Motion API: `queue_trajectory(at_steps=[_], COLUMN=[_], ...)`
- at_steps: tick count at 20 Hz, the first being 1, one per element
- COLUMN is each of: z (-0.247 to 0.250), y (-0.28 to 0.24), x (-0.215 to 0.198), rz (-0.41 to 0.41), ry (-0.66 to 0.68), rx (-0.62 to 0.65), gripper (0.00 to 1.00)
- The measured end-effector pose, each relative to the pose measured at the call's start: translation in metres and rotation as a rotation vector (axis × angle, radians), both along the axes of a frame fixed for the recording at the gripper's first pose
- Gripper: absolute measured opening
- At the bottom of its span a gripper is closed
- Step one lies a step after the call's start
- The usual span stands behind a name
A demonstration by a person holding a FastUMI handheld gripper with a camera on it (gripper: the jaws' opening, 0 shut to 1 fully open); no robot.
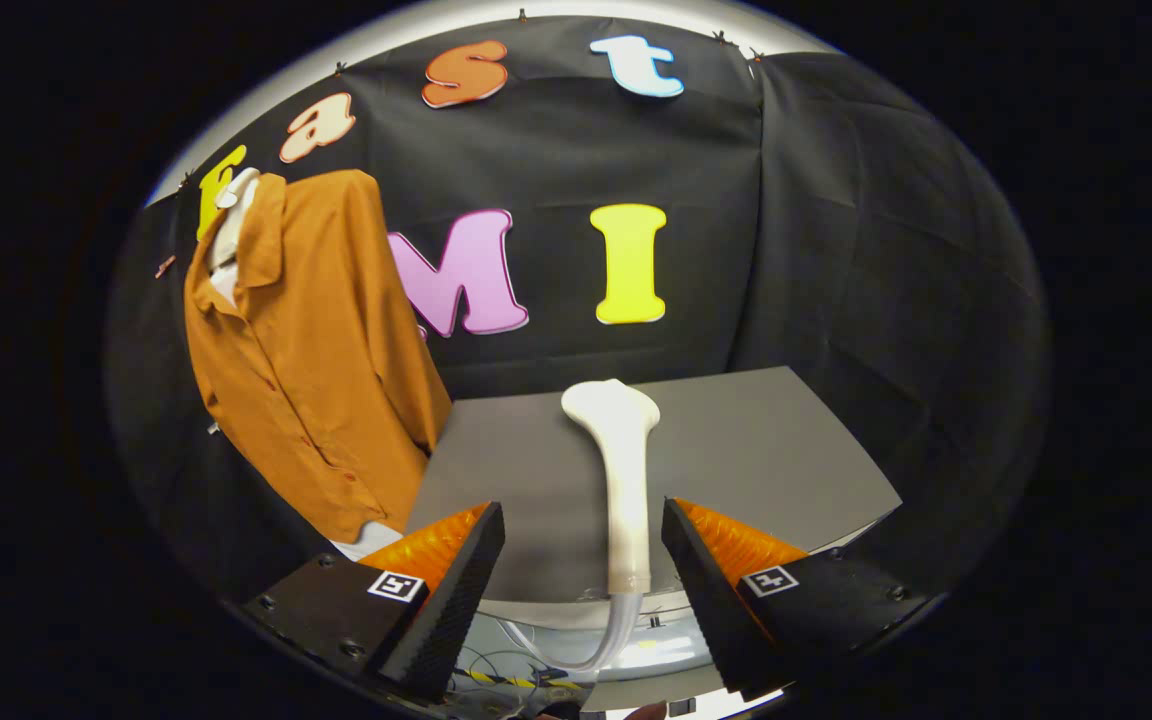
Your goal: Iron the clothes twice with a garment steamer, once on the left side and once on the right side.
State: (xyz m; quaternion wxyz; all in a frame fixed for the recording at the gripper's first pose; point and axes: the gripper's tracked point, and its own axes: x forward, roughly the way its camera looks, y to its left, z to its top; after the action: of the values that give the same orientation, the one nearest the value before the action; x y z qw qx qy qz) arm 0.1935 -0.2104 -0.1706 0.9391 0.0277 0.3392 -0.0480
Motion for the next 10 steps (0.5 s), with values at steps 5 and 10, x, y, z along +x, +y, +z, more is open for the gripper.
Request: queue_trajectory(at_steps=[5,10], z=[-0.065,-0.110], y=[-0.024,-0.032], x=[0.031,0.045], rz=[-0.021,-0.037], ry=[0.158,0.273], rx=[0.021,0.050], gripper=[1.00,0.91])
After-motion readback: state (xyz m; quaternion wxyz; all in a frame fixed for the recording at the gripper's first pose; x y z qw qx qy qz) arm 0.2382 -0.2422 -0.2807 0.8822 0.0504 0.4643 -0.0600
